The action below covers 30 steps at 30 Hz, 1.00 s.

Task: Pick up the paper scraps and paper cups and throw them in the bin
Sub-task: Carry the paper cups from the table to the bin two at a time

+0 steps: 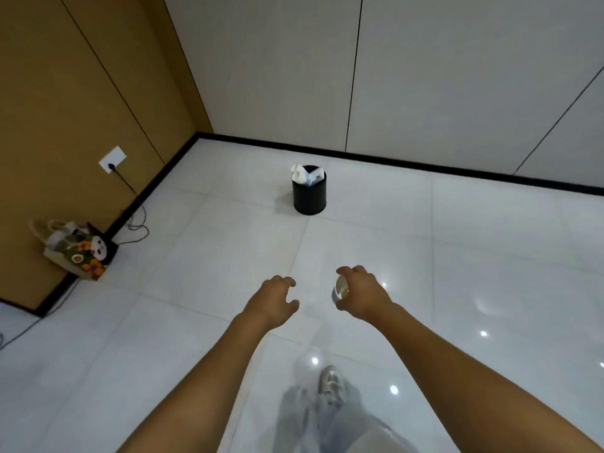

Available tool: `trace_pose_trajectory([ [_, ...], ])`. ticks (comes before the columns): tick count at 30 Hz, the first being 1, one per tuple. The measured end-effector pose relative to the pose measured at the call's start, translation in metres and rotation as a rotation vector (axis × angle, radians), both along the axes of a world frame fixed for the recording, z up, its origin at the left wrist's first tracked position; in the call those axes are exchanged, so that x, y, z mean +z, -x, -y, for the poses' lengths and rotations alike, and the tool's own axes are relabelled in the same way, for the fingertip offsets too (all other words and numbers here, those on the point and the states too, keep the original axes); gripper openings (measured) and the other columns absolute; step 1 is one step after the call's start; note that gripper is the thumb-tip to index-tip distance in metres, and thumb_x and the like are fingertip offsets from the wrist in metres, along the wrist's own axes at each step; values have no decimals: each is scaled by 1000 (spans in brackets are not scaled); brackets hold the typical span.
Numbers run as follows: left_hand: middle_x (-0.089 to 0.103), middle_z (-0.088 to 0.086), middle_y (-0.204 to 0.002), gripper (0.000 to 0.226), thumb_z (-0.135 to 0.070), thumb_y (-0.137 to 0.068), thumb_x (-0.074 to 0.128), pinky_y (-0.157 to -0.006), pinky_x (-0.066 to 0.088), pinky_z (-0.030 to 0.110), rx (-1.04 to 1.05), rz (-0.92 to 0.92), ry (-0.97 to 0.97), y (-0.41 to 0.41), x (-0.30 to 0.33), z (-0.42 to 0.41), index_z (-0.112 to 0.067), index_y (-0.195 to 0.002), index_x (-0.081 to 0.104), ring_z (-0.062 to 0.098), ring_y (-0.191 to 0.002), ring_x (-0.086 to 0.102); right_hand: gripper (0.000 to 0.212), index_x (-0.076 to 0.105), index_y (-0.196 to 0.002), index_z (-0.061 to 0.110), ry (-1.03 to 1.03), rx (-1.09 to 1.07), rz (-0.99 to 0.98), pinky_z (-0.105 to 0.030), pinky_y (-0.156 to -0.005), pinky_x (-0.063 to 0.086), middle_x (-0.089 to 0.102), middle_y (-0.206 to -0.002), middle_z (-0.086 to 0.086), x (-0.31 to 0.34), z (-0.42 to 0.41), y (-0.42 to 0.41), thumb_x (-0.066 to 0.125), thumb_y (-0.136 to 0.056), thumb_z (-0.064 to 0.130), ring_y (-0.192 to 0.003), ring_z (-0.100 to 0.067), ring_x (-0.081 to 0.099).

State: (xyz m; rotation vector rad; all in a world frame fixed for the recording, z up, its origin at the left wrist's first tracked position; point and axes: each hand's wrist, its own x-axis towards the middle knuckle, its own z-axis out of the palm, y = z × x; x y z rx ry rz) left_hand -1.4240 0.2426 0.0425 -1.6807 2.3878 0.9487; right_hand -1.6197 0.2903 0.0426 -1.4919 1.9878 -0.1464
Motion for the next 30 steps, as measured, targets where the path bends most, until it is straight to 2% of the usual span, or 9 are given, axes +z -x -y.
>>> trace_pose_trajectory([
  [6,42,2,-140,47,-32,-93,52,-97,40,29,30,-4,49,41,16,137,-19,-138,41,18,-127,40,71,37,-143,23,18,-1,-3,-38,-91,51,39,-137,-5,14,140,43,69,-80,21,-124,-27,42],
  [11,41,2,-141,48,-31,-93,52,-98,41,30,20,26,8,61,4,237,-19,-138,41,19,-128,40,71,37,-143,23,-5,4,14,-38,-92,50,40,-137,-5,4,244,61,70,-80,21,-124,-27,42],
  [21,43,2,-139,47,-31,-93,52,-97,42,30,-11,45,-25,74,-11,490,-18,-137,42,20,-126,42,68,39,-140,22,-38,-44,22,-39,-96,48,41,-135,-7,-13,488,75,71,-80,22,-123,-29,42],
  [27,44,2,-139,46,-32,-93,53,-95,39,26,-35,43,-22,88,-14,616,-18,-136,43,18,-126,42,60,43,-132,20,-44,-73,37,-39,-89,50,44,-130,-8,-17,609,82,69,-78,20,-117,-30,45],
  [30,46,1,-136,43,-32,-92,54,-92,38,24,-66,24,-31,100,-21,677,-19,-133,45,17,-125,42,68,40,-138,21,-65,-102,39,-40,-91,50,41,-136,-6,-27,662,95,69,-77,19,-120,-30,43],
])
